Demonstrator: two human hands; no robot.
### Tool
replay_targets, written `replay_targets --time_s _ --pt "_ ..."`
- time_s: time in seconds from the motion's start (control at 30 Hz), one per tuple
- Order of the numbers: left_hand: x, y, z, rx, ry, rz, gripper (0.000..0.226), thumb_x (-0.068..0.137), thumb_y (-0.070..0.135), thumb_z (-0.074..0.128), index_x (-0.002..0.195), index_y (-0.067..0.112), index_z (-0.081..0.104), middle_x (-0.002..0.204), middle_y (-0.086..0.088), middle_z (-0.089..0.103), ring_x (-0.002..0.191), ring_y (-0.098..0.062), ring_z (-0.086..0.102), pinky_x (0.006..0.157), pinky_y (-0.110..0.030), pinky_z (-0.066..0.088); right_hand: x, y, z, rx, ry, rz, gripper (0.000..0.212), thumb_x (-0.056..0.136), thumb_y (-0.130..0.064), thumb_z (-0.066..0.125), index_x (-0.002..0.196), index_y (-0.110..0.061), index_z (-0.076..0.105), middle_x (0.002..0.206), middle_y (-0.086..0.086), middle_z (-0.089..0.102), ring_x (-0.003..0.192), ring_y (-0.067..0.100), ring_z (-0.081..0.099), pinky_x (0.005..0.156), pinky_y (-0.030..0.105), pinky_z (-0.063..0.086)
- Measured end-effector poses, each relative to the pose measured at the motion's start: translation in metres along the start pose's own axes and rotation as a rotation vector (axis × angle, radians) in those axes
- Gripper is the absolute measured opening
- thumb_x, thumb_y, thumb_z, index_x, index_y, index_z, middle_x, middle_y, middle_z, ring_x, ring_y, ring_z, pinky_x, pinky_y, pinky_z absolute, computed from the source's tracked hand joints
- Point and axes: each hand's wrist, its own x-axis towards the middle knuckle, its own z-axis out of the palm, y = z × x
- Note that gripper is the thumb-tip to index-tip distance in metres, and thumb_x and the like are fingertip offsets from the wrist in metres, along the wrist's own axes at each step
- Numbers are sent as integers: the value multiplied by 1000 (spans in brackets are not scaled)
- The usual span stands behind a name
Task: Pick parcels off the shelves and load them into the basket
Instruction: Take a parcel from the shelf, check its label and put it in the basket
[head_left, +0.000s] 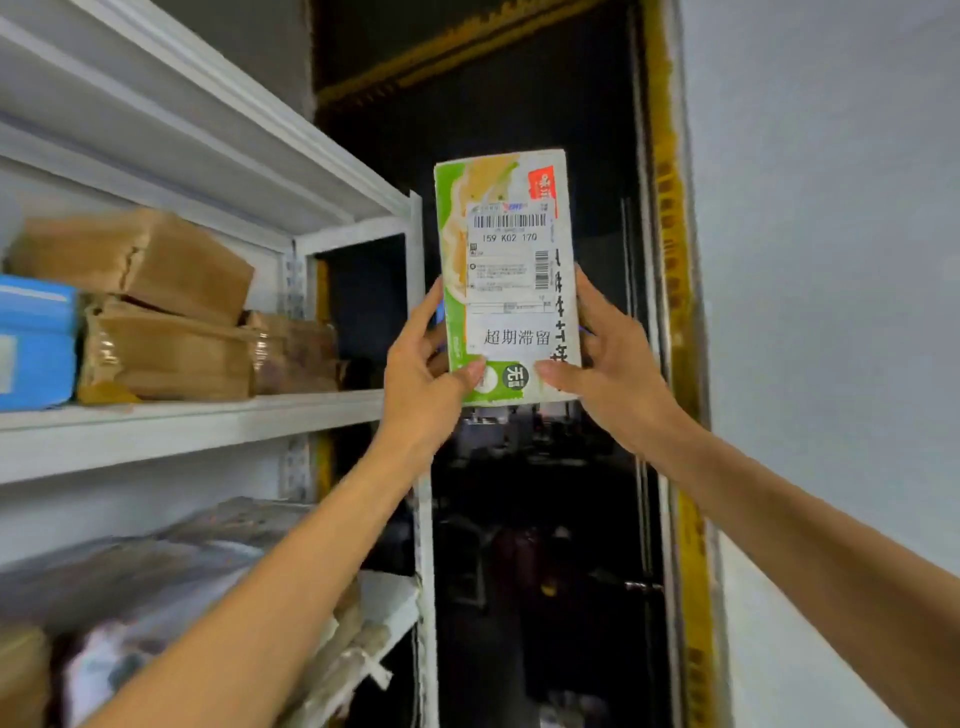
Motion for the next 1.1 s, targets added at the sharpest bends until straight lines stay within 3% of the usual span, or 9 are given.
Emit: replay_targets --time_s 0.1,0.2,0.33,0.4,0.57,0.63,0.77,0.93,1.1 --pt "-22 -17 58 -121 -84 -89 82 80 -19 59 145 25 34 111 10 62 94 3 64 79 -25 56 -40 -10 -46 -144 112 140 94 74 8 68 151 -28 26 141 -4 52 129 19 51 97 50 51" --pt "-48 -29 120 -223 -197 -170 87 78 -19 61 146 29 34 116 9 62 105 -2 62 83 -24 55 -81 -23 -99 -303 211 262 101 75 20 63 154 -26 20 144 -5 49 128 18 51 98 49 50" --pt "-84 -31 204 -371 -365 -229 90 77 -16 64 142 39 35 127 3 59 115 -11 58 86 -37 57 -138 -50 -166 -517 328 364 102 76 21 63 153 -31 19 140 -9 50 129 13 48 91 41 55" --pt "-105 -26 249 -429 -460 -238 88 77 -14 65 141 39 36 127 2 59 113 -12 59 81 -35 59 -172 -66 -199 -605 394 395 103 76 20 64 152 -34 21 138 -8 52 129 13 48 84 35 58" --pt "-177 -5 365 -605 -675 -267 87 77 -15 63 142 35 37 129 3 58 112 -12 61 78 -30 59 -263 -110 -264 -825 643 457 99 77 19 63 152 -30 23 138 -8 54 125 14 53 87 38 57" --pt "-209 5 406 -662 -745 -291 86 77 -17 63 144 31 36 132 3 56 114 -12 59 81 -30 58 -300 -124 -283 -884 750 489 98 77 19 62 153 -29 22 138 -10 53 124 11 53 89 39 56" --pt "-268 18 474 -721 -881 -343 84 77 -17 64 144 25 35 128 -1 57 114 -13 58 74 -14 54 -367 -143 -323 -993 879 573 99 79 17 63 152 -35 22 139 -11 54 125 10 54 90 45 56" --pt "-335 21 545 -801 -1053 -408 87 77 -15 67 143 32 35 130 -3 58 119 -17 56 93 -37 53 -438 -157 -371 -1061 1012 656 103 75 19 64 150 -39 25 143 -10 50 127 15 53 89 50 55" --pt "-386 5 609 -829 -1222 -428 87 76 -14 68 144 27 35 121 -4 63 109 -14 62 80 -22 55 -495 -147 -408 -1082 1159 740 103 74 18 64 150 -39 25 144 -5 49 127 14 52 92 49 54"
